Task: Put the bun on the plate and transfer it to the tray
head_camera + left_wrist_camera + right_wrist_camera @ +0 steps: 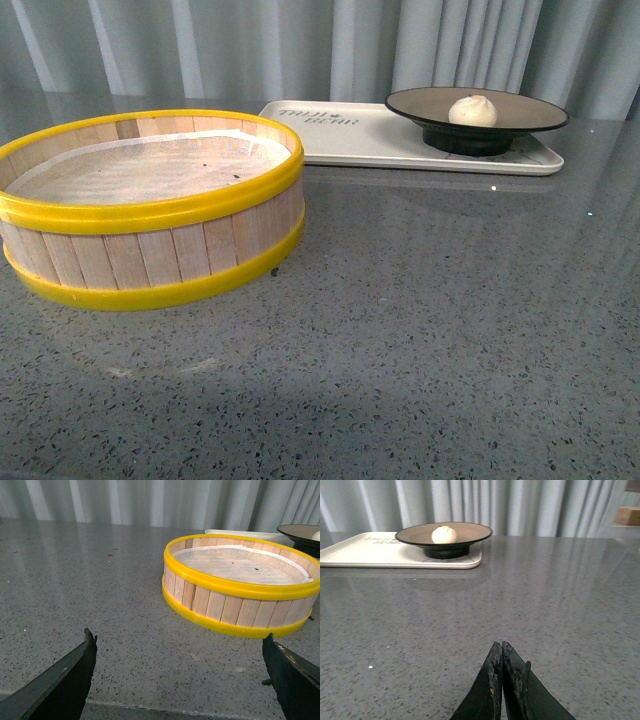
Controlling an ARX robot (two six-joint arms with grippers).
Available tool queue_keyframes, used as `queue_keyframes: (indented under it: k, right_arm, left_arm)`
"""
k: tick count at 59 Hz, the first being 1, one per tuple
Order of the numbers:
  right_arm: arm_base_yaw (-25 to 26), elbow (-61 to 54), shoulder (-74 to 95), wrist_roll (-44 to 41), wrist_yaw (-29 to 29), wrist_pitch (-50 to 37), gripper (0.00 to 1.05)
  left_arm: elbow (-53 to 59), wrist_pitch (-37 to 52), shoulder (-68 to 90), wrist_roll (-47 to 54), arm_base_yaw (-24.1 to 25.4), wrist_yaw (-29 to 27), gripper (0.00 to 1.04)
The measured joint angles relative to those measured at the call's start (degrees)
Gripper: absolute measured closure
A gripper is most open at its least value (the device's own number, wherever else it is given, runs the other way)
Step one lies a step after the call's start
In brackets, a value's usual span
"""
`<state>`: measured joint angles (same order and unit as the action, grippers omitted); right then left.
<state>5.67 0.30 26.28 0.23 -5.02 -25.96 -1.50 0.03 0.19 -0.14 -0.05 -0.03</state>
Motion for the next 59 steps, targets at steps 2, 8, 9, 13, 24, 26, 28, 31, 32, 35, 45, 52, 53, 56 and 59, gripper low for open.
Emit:
queue_keyframes:
  k: [2, 8, 9, 13, 24, 26, 28, 31, 32, 35, 45, 52, 53, 56, 59]
  right_arm:
    - [-2.8, 0.0, -1.9, 0.0, 4.2, 1.7, 1.03]
    - [-5.5, 0.0, -5.7, 0.0, 4.6, 5.4, 1.03]
    - [-5.5, 0.0, -6.2, 0.0, 4.8, 5.9, 1.03]
    - [-5.5, 0.0, -8.3, 0.0, 5.0, 7.9, 1.03]
    - [-5.5, 0.0, -12.9, 0.0, 4.9, 12.4, 1.03]
    - [-5.5, 0.0, -13.5, 0.0, 4.9, 13.0, 1.03]
    - [-5.5, 0.0, -14.2, 0.0, 5.0, 13.7, 1.03]
    - [-5.5, 0.0, -15.0, 0.0, 5.0, 14.5, 1.03]
    - [-5.5, 0.0, -15.3, 0.0, 4.9, 14.8, 1.03]
    - [-5.5, 0.0, -16.2, 0.0, 4.9, 15.7, 1.03]
    - [-5.5, 0.0, -26.0, -0.1, 4.9, 25.7, 1.03]
    - [-5.5, 0.0, -26.0, -0.1, 4.9, 25.9, 1.03]
    - [-5.5, 0.0, -26.1, -0.1, 4.9, 25.9, 1.02]
    - [-5.5, 0.0, -26.1, -0.1, 4.9, 25.9, 0.94]
    - [-5.5, 0.0, -26.1, -0.1, 4.9, 25.9, 0.85]
  left_arm:
    - [0.0, 0.0, 0.0, 0.0, 0.0, 0.0, 0.07]
    - [0.0, 0.0, 0.0, 0.0, 0.0, 0.0, 0.07]
    - [0.0, 0.0, 0.0, 0.0, 0.0, 0.0, 0.07]
    - [0.0, 0.0, 0.0, 0.0, 0.0, 0.0, 0.07]
    - [0.0, 0.0, 0.0, 0.0, 0.0, 0.0, 0.07]
    - [0.0, 0.0, 0.0, 0.0, 0.0, 0.0, 0.07]
    - [0.0, 0.0, 0.0, 0.0, 0.0, 0.0, 0.07]
    - [0.0, 0.0, 0.0, 0.0, 0.0, 0.0, 0.07]
    - [0.0, 0.0, 0.0, 0.0, 0.0, 0.0, 0.07]
    - [0.0, 0.0, 0.0, 0.0, 0.0, 0.0, 0.07]
    - [0.0, 0.0, 0.0, 0.0, 0.0, 0.0, 0.07]
    - [0.0, 0.0, 0.0, 0.0, 0.0, 0.0, 0.07]
    - [0.0, 0.0, 0.0, 0.0, 0.0, 0.0, 0.07]
    - [0.0, 0.0, 0.0, 0.0, 0.0, 0.0, 0.07]
    - [0.0, 0.0, 0.0, 0.0, 0.0, 0.0, 0.07]
